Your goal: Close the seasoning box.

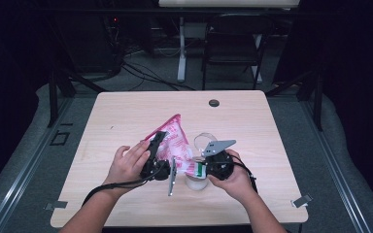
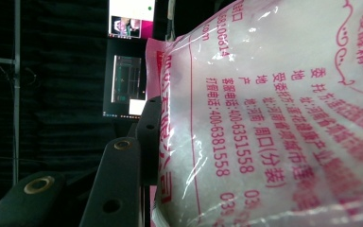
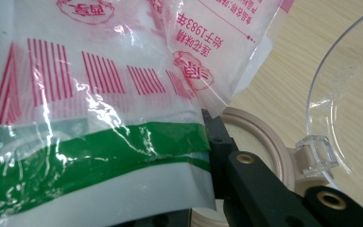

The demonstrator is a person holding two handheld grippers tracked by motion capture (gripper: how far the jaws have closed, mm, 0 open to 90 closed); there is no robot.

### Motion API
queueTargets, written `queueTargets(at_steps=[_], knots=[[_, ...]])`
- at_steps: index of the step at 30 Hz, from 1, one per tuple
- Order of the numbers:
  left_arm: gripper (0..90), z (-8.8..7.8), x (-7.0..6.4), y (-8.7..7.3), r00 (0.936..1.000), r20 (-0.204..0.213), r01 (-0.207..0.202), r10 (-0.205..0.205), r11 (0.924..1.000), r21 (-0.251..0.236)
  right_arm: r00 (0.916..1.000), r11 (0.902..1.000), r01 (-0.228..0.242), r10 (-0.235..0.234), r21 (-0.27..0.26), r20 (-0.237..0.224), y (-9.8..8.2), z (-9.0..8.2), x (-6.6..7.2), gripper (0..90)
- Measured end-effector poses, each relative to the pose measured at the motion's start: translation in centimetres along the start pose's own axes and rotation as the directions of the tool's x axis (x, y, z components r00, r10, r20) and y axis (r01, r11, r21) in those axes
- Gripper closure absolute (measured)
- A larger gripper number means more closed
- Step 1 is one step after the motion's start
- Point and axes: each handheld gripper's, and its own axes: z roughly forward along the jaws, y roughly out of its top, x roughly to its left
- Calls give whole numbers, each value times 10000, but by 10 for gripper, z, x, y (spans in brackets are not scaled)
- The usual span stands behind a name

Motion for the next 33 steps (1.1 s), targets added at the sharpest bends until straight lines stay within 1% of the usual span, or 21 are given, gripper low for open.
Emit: queueTargets(at_steps=[3,5,12,15,17,20,21,33], knots=[[615,0,1,0,10000,-4,-30,30,10000,30,10000,10000,2,-2,-12,14,0,0,0,900],[615,0,0,0,10000,38,28,-28,10000,42,10000,10000,-15,15,-31,2,0,0,0,900],[615,0,0,1,10000,52,48,-48,10000,45,10000,10000,-7,7,-26,21,0,0,0,900],[615,0,1,1,10000,21,-15,15,10000,6,10000,10000,-10,10,-28,14,0,0,0,900],[615,0,1,1,10000,66,32,-32,10000,34,10000,10000,-22,22,-26,26,0,0,0,900],[615,0,1,1,10000,57,17,-17,10000,20,10000,10000,10,-10,-35,26,0,-1,0,900],[615,0,2,1,10000,-2,-51,51,10000,-9,10000,10000,-4,4,-26,19,0,-1,0,900],[615,0,3,2,10000,-49,-72,71,10000,-41,10000,10000,-36,36,-75,16,0,-1,-1,900]])
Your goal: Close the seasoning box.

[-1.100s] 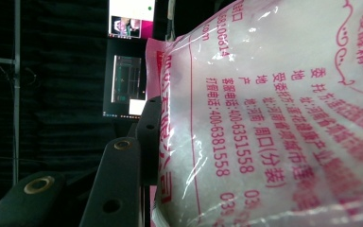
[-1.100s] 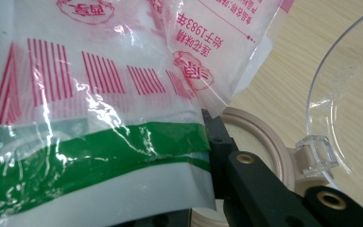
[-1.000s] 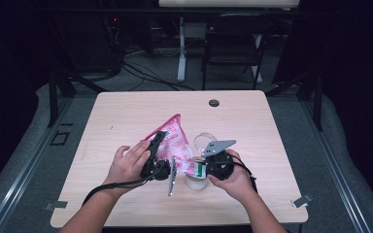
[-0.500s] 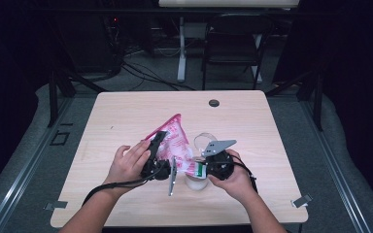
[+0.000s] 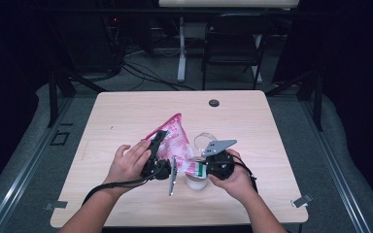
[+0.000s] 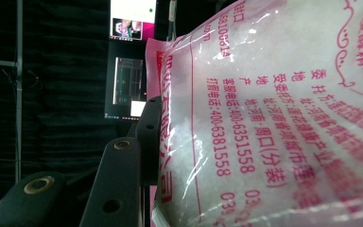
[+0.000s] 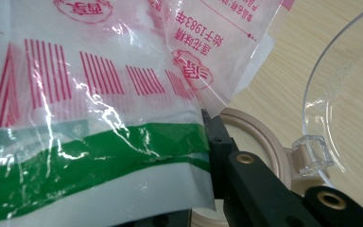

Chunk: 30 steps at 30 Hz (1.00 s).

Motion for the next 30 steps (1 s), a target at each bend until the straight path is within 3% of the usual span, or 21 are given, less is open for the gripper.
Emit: queueTargets(at_steps=[30], knots=[[614,1,-1,4,9999,52,-143,143,9999,1,9999,9999,-101,101,89,-9,-2,2,-3,900]])
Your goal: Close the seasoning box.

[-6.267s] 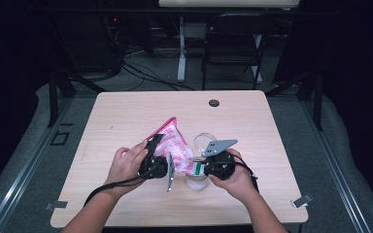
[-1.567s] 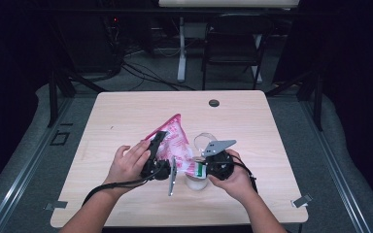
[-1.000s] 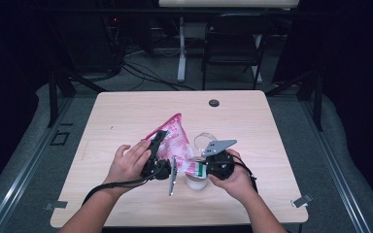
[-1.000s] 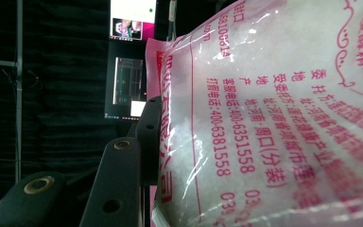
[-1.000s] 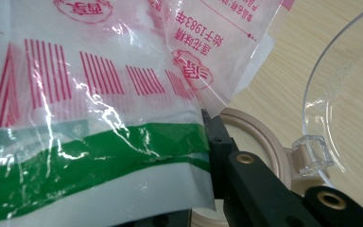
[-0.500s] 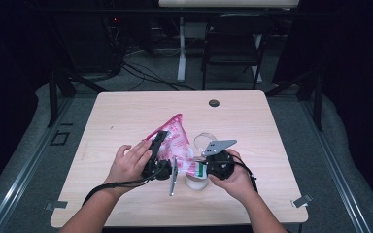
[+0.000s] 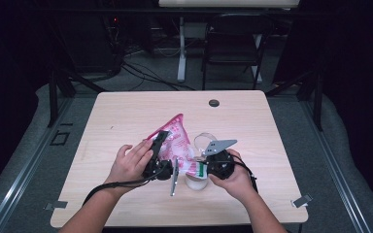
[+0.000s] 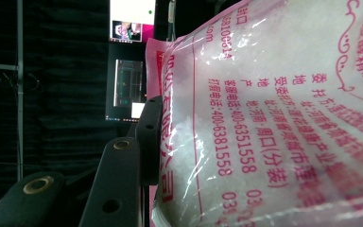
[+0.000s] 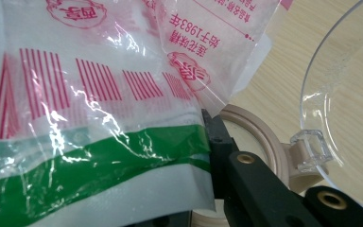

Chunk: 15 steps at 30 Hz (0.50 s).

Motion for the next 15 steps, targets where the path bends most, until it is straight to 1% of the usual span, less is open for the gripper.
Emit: queueTargets(at_steps=[3,15], knots=[[613,0,1,0,10000,-9,-84,84,10000,-11,10000,10000,-11,11,-1,3,0,0,0,900],[613,0,1,2,9999,26,-157,157,9999,-32,10000,10000,-53,53,-18,-25,-1,0,-1,900]])
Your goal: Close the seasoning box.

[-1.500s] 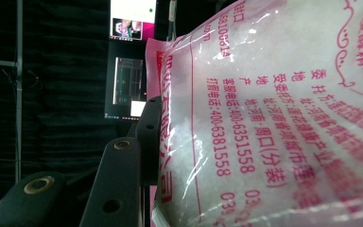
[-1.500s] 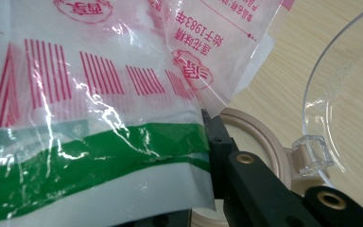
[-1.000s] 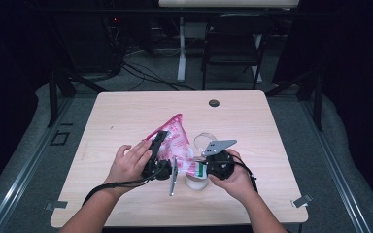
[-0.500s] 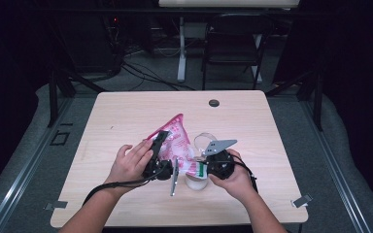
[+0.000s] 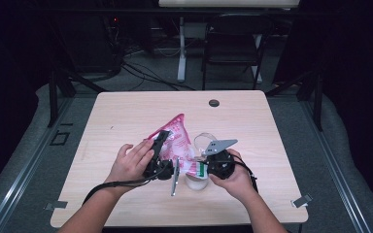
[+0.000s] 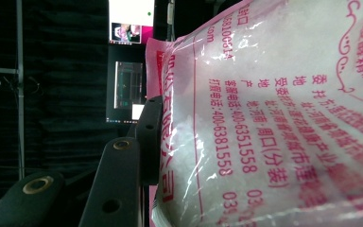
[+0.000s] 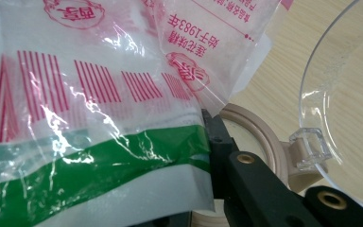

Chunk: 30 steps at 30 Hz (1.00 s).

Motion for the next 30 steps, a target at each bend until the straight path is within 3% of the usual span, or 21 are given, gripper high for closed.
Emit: queueTargets(at_steps=[30], knots=[[608,0,1,6,9999,-58,-123,122,9998,-130,10000,9999,-79,79,110,2,-2,-1,-3,900]])
